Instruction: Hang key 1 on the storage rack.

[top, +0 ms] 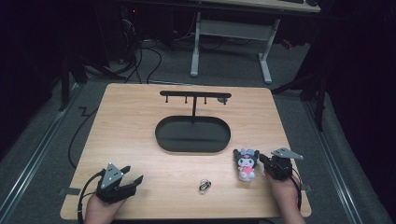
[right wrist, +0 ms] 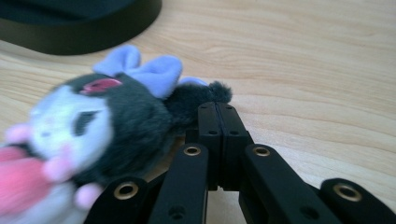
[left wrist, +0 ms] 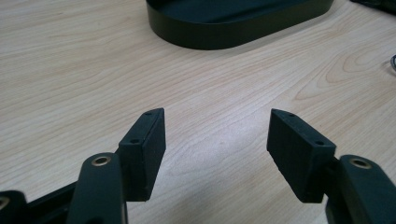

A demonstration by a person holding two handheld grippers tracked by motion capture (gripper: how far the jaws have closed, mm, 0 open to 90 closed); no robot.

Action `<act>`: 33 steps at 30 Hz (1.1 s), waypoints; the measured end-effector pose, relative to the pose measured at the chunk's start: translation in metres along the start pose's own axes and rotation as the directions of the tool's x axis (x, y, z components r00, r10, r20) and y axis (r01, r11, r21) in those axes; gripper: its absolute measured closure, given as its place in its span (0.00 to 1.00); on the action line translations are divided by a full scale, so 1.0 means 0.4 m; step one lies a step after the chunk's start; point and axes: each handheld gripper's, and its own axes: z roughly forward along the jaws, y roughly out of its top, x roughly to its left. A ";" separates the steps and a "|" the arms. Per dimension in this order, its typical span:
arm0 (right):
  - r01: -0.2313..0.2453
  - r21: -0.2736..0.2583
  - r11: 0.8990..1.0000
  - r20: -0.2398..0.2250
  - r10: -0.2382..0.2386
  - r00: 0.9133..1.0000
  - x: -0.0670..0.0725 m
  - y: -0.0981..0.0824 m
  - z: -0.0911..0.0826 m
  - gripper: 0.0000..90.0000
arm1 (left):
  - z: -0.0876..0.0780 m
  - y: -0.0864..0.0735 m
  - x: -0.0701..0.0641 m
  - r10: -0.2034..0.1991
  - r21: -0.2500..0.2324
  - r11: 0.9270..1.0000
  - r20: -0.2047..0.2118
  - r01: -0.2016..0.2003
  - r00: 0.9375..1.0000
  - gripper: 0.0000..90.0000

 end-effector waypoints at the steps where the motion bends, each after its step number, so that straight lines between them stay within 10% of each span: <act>1: -0.009 -0.012 1.000 -0.002 0.009 1.000 0.005 0.000 -0.014 0.99 | 0.007 0.005 -0.002 0.005 0.000 1.000 0.006 -0.005 1.000 0.42; 13: 0.006 -0.091 0.996 -0.124 -0.017 0.992 0.138 -0.022 -0.128 0.98 | 0.078 0.053 -0.021 0.037 -0.006 0.999 0.082 -0.036 0.996 0.42; 21: 0.073 -0.049 0.996 -0.216 -0.082 0.973 0.240 -0.029 -0.108 0.97 | 0.102 0.068 -0.045 0.082 -0.007 0.997 0.105 -0.082 0.991 0.42; 27: 0.114 -0.008 0.993 -0.212 -0.113 0.971 0.251 -0.036 -0.077 0.97 | 0.098 0.069 -0.045 0.078 -0.013 0.997 0.106 -0.077 0.991 0.42; 33: 0.067 -0.014 0.998 -0.155 -0.068 0.986 0.187 -0.048 -0.088 0.96 | 0.095 0.065 -0.040 0.070 -0.011 0.998 0.106 -0.069 0.992 0.42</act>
